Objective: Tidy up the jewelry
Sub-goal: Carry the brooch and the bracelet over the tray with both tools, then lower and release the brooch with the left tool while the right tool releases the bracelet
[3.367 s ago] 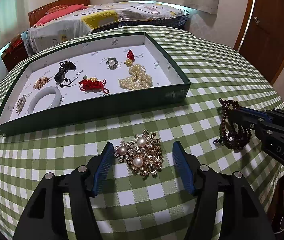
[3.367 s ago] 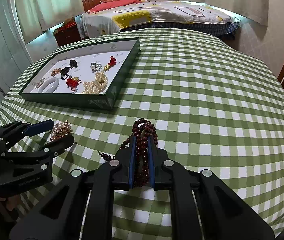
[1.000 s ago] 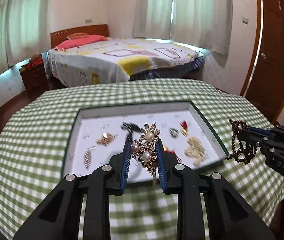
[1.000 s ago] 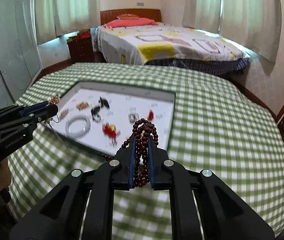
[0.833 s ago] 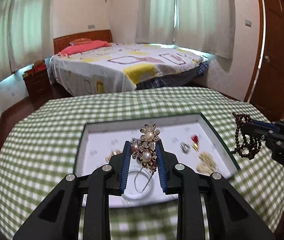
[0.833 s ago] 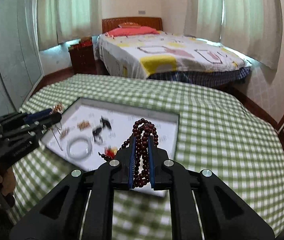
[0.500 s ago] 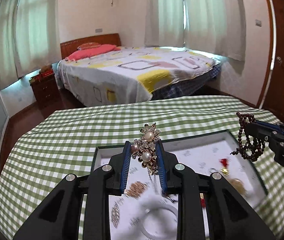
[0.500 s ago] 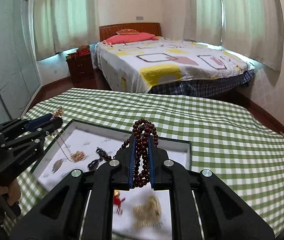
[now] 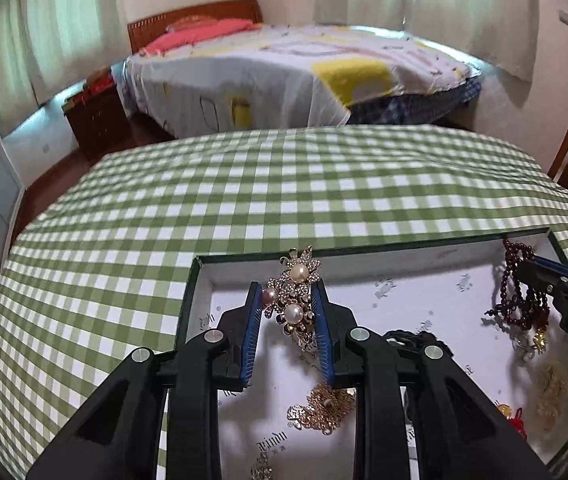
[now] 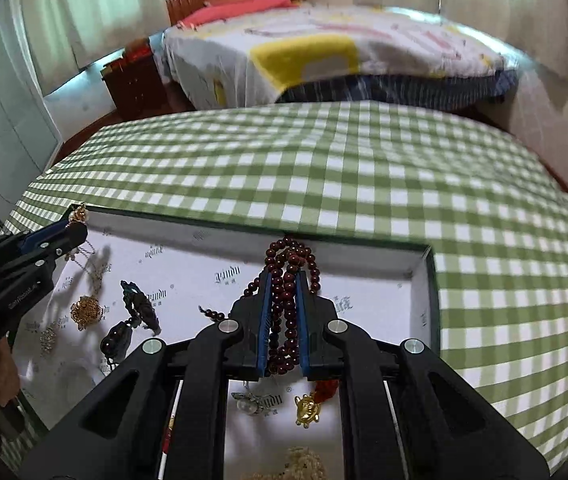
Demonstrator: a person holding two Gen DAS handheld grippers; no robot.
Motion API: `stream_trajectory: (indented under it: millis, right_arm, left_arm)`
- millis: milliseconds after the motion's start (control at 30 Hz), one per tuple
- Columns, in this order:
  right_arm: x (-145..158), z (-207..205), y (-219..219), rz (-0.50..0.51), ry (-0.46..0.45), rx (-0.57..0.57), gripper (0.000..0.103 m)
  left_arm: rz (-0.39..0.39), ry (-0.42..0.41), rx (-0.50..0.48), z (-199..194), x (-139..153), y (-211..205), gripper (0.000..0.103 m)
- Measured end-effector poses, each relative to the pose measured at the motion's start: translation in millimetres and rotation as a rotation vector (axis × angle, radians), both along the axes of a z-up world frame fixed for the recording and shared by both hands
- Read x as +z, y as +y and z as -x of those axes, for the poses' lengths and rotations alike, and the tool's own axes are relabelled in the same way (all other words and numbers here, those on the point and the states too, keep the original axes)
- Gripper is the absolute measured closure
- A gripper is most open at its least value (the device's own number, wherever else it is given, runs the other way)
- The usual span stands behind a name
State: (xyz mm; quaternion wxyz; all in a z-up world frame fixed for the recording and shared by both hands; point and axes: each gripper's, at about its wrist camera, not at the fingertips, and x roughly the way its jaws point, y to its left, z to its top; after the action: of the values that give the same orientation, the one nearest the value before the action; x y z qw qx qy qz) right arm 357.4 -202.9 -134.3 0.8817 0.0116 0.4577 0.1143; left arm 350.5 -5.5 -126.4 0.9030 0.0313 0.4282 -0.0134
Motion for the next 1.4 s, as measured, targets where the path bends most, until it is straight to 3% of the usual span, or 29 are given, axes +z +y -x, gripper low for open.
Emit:
stream_trajectory:
  millis: [100, 400, 533, 733, 800, 967, 1133, 1233, 1400]
  right_arm:
    - [-4.3, -3.9, 1.9, 0.013, 0.032, 0.008, 0.091]
    - [-10.2, -9.4, 2.7, 0.020, 0.060, 0.007, 0.089]
    - [-9.6, -10.2, 0.6, 0.019, 0.055, -0.004, 0.074]
    - [-8.5, -9.9, -1.1, 0.012, 0.051, -0.011, 0.071]
    - [-7.6, -9.0, -2.1, 0.012, 0.045, -0.017, 0.065]
    - [-6.2, -6.5, -5.2, -0.001, 0.041, -0.025, 0.061]
    - [-3.8, -4.5, -6.5, -0.002, 0.032, -0.029, 0.056]
    - [-1.9, -2.8, -7.8, -0.004, 0.028, -0.033, 0.053]
    - [0.2, 0.2, -9.2, -0.007, 0.023, -0.036, 0.049]
  left_arm:
    - [0.018, 0.061, 0.000, -6.2, -5.1, 0.8, 0.077]
    - [0.011, 0.097, 0.004, -8.7, -9.3, -1.5, 0.077]
    - [0.012, 0.109, 0.006, -10.0, -10.9, -0.5, 0.076]
    - [0.013, 0.124, 0.004, -13.2, -13.5, 0.2, 0.075]
    - [0.014, 0.125, 0.003, -13.2, -14.2, 0.5, 0.072]
    - [0.003, 0.099, -0.001, -11.4, -10.6, -2.0, 0.054]
    - [-0.005, 0.093, -0.004, -11.1, -9.5, -3.4, 0.052]
    - [-0.006, 0.079, -0.004, -9.6, -7.4, -3.7, 0.037]
    - [-0.029, 0.045, -0.018, -4.9, -3.3, -8.9, 0.032]
